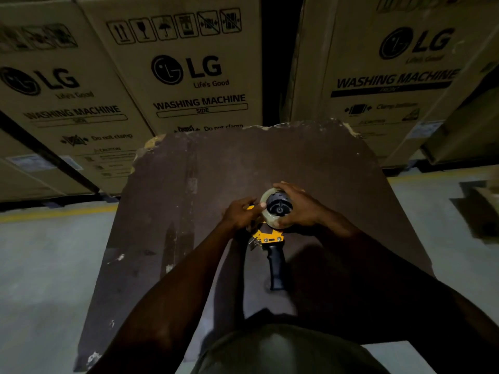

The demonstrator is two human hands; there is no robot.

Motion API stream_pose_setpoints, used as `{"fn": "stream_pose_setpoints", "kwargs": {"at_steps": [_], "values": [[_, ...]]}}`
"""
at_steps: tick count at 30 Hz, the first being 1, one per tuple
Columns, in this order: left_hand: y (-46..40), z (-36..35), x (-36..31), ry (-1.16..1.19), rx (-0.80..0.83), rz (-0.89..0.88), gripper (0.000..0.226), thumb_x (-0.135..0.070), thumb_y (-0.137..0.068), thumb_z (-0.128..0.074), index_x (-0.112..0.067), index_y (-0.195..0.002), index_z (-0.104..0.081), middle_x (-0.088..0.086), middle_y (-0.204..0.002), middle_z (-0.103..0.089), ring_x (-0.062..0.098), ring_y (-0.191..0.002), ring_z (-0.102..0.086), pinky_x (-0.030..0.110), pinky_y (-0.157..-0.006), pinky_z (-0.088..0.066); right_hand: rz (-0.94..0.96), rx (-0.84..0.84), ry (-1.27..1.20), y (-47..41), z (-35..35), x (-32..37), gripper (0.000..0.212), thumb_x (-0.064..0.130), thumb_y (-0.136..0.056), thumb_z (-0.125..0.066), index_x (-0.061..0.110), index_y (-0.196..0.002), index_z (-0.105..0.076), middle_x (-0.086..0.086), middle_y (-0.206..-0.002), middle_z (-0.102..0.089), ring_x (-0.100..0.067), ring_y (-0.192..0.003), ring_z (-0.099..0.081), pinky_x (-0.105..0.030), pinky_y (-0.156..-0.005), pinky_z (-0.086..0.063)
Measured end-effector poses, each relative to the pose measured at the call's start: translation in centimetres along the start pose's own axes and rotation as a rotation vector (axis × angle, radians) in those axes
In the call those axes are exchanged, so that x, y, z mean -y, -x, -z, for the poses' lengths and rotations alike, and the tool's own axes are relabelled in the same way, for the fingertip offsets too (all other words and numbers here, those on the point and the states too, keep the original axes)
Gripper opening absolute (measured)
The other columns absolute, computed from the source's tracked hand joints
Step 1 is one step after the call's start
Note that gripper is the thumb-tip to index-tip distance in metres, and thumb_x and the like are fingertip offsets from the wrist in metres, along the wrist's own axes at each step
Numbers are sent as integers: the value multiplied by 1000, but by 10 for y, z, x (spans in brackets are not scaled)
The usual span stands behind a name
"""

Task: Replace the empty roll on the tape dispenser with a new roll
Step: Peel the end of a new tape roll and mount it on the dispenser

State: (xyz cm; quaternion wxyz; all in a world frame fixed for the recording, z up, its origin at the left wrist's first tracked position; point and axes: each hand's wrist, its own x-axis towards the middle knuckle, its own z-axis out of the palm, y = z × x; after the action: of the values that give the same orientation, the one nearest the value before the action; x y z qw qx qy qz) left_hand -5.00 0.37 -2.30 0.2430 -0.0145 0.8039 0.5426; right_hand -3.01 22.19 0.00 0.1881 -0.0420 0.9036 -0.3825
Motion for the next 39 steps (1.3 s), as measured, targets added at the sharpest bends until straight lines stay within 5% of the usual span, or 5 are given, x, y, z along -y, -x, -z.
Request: {"fn": "stream_pose_setpoints", "kwargs": {"at_steps": [9,22,27,33,39], "values": [[3,-9,-5,240,51,122,31,-30,-95,-64,0,-101,-70,24,-87,-59,30,-75,-54,26,-51,-47,-310,-222,-691,5,-10,-11,18,19,-104,-50,12,-103,-67,-8,-96,-69,-16,-85,-63,-19,-68,-49],[-5,-13,7,114,46,32,32,-32,-98,-60,-7,-80,-70,11,-59,-61,23,-54,-56,26,-49,-46,-336,-105,-889,4,-16,-30,36,20,-102,-54,-9,-123,-58,-22,-116,-66,-29,-107,-62,-50,-104,-47],[-17,-18,20,22,16,-37,28,-30,-98,-60,-6,-94,-74,12,-65,-62,16,-50,-56,20,-46,-45,-282,-170,-773,5,-22,-32,17,24,-99,-59,14,-104,-72,-21,-114,-73,-25,-101,-69,-47,-101,-51],[-49,-31,48,-319,-58,-103,48,-63,-82,-52,-35,-117,-70,16,-116,-64,27,-120,-50,33,-102,-42,-321,-219,-530,-3,-39,-70,42,69,-82,-61,32,-90,-79,-4,-98,-78,-21,-96,-71,-56,-96,-53],[-59,-31,62,-487,-98,-124,51,-73,-84,-42,-48,-126,-57,14,-124,-58,33,-130,-37,54,-108,-36,-405,-130,-421,-12,-34,-78,90,95,-66,-44,27,-118,-71,-7,-125,-71,-29,-120,-63,-52,-110,-44]]}}
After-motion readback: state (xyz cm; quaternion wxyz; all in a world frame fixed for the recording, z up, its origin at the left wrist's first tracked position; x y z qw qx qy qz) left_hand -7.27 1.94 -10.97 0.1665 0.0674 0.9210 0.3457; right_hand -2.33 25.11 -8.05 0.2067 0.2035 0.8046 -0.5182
